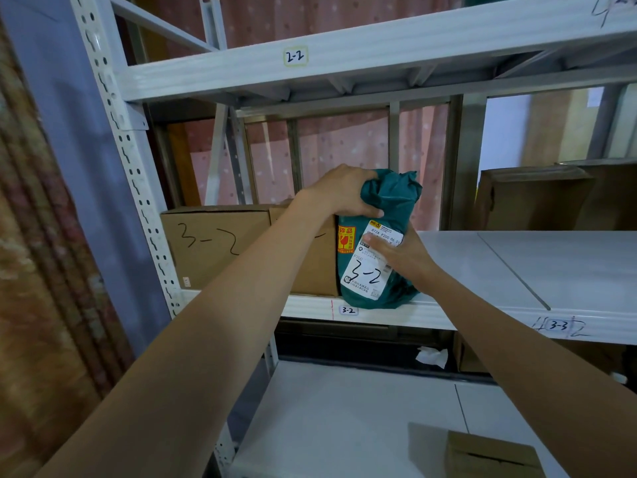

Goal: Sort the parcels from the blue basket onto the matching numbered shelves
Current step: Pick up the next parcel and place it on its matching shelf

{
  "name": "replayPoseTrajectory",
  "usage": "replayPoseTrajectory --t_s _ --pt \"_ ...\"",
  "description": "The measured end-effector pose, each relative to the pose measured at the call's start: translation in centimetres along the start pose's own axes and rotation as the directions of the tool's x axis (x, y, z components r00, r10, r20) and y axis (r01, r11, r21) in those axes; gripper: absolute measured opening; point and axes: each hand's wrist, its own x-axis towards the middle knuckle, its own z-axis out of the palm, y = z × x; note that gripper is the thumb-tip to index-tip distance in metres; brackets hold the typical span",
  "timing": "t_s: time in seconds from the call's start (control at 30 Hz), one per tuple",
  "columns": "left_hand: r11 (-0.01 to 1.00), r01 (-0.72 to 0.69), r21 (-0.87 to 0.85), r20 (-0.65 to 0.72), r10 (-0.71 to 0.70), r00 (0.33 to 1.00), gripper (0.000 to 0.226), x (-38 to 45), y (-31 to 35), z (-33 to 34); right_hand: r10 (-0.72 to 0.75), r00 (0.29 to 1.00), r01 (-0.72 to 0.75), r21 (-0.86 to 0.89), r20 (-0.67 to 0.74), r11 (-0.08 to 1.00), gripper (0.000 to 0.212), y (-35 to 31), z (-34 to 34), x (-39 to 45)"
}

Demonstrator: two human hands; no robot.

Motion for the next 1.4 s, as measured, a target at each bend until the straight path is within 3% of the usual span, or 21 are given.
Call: replayPoseTrajectory --t_s 0.23,0.37,0.53,0.7,0.9,0.97,1.03,1.17,1.3,1.4 --pt "1.000 -0.006 0.010 -0.077 0.007 0.997 0.064 -0.5 -0.3 1.0 0.011 1.000 -0.011 0.010 -0.006 1.000 0.076 0.8 0.1 -0.1" --pt "1.000 0.010 0.015 -0.042 -0.009 0.999 0.064 -0.9 0.2 1.1 0.022 1.000 -0.022 -0.004 0.002 1.000 0.068 0.5 0.0 -0.3" --pt "0.995 0.052 0.087 0.012 -0.053 0.999 0.080 -1.6 1.0 0.7 0.037 0.999 -0.037 0.005 0.002 0.999 0.055 -0.8 -0.1 -0.8" --pt "0.987 0.156 -0.020 0.010 -0.156 0.988 0.093 -2.0 1.2 0.0 0.060 0.995 -0.053 0.097 -0.075 0.994 0.091 -2.3 -0.7 -1.0" --pt "0.983 0.182 -0.029 -0.031 -0.183 0.983 0.081 -3.7 1.2 0.0 0.010 0.990 0.001 0.075 -0.139 0.997 0.089 -3.9 -0.9 -2.6" --pt "0.980 0.191 -0.055 -0.073 -0.194 0.978 0.075 -4.4 1.1 0.3 -0.003 0.982 0.001 -0.012 -0.187 1.000 0.090 -4.2 -0.7 -3.4" --pt "0.978 0.195 -0.080 -0.128 -0.204 0.971 0.070 -5.7 1.1 0.8 -0.045 0.961 -0.013 -0.210 -0.272 0.978 0.084 -4.0 -0.7 -4.3" --pt "0.977 0.176 -0.119 -0.232 -0.200 0.952 0.066 -9.4 1.0 3.0 -0.220 0.898 -0.005 -0.510 -0.380 0.860 0.071 -2.3 -0.2 -7.5" --pt "0.974 0.181 -0.139 -0.301 -0.215 0.929 0.062 -14.5 1.4 6.9 -0.303 0.878 -0.013 -0.651 -0.371 0.759 0.059 0.7 1.3 -11.8" --pt "0.960 0.224 -0.169 -0.268 -0.264 0.927 0.060 -18.6 2.2 10.0 -0.350 0.884 0.036 -0.702 -0.309 0.711 0.057 3.1 3.2 -14.5"
